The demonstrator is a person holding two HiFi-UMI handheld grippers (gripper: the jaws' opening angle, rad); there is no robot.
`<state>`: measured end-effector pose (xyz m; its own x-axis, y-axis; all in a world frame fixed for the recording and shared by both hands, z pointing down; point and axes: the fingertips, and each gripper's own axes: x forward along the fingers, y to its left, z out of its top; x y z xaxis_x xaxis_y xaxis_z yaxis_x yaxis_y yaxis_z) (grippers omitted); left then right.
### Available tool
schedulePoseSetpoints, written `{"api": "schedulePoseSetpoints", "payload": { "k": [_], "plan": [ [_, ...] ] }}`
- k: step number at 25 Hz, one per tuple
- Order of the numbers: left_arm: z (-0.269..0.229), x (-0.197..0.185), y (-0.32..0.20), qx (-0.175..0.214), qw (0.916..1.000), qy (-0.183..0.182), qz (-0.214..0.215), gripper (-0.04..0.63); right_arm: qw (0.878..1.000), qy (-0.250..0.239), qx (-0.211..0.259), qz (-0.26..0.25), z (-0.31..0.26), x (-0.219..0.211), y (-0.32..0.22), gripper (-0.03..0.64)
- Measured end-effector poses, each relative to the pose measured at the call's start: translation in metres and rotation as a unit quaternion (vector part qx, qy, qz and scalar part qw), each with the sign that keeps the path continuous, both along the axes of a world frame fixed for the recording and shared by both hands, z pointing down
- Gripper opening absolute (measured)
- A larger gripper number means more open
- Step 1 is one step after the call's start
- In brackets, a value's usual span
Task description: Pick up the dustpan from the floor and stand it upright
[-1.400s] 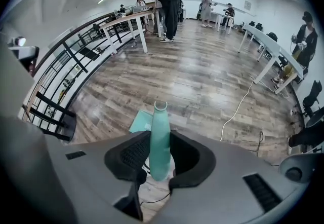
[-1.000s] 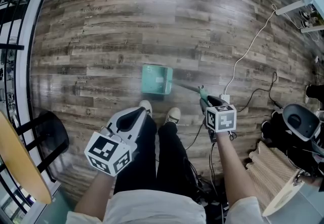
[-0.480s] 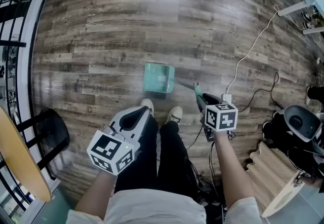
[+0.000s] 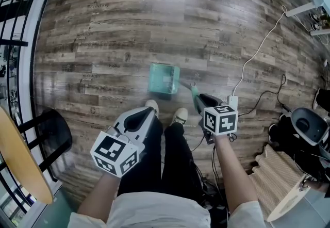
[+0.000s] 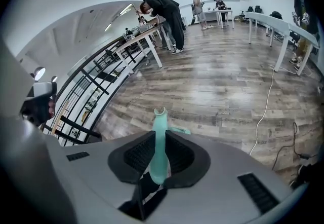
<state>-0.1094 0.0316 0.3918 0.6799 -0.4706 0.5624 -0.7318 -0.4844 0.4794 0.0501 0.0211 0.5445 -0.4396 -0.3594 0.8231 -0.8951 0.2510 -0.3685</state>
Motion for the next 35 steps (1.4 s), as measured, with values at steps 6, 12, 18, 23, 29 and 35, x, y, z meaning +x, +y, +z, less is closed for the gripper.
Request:
{"api": "schedulePoseSetpoints", "payload": {
  "k": [6,12,18,23,29,35],
  "plan": [
    [-0.001,-0.001,-0.007,0.000,1.0000,-0.002,0.001,0.024,1.000,-0.001,-0.002,0.001,-0.001,0.004,0.000,0.077],
    [-0.008,-0.008,-0.013,0.005,0.9999,-0.009,0.000,0.024,1.000,0.000,0.012,0.003,-0.014,0.005,-0.002,0.048],
    [-0.030,-0.003,-0.014,0.016,0.9996,-0.013,0.018,0.025,0.999,-0.011,0.034,0.015,-0.052,0.007,-0.006,0.046],
    [-0.057,-0.003,-0.004,0.023,0.9990,-0.019,0.032,0.024,0.998,-0.020,0.062,0.020,-0.102,0.008,0.000,0.043],
    [-0.101,0.007,0.004,0.059,0.9966,-0.018,0.055,0.025,0.993,-0.029,0.110,0.042,-0.173,0.016,0.013,0.034],
    [-0.147,0.024,0.009,0.093,0.9931,-0.001,0.072,0.024,0.987,-0.017,0.154,0.050,-0.232,0.023,0.025,0.026]
  ]
}}
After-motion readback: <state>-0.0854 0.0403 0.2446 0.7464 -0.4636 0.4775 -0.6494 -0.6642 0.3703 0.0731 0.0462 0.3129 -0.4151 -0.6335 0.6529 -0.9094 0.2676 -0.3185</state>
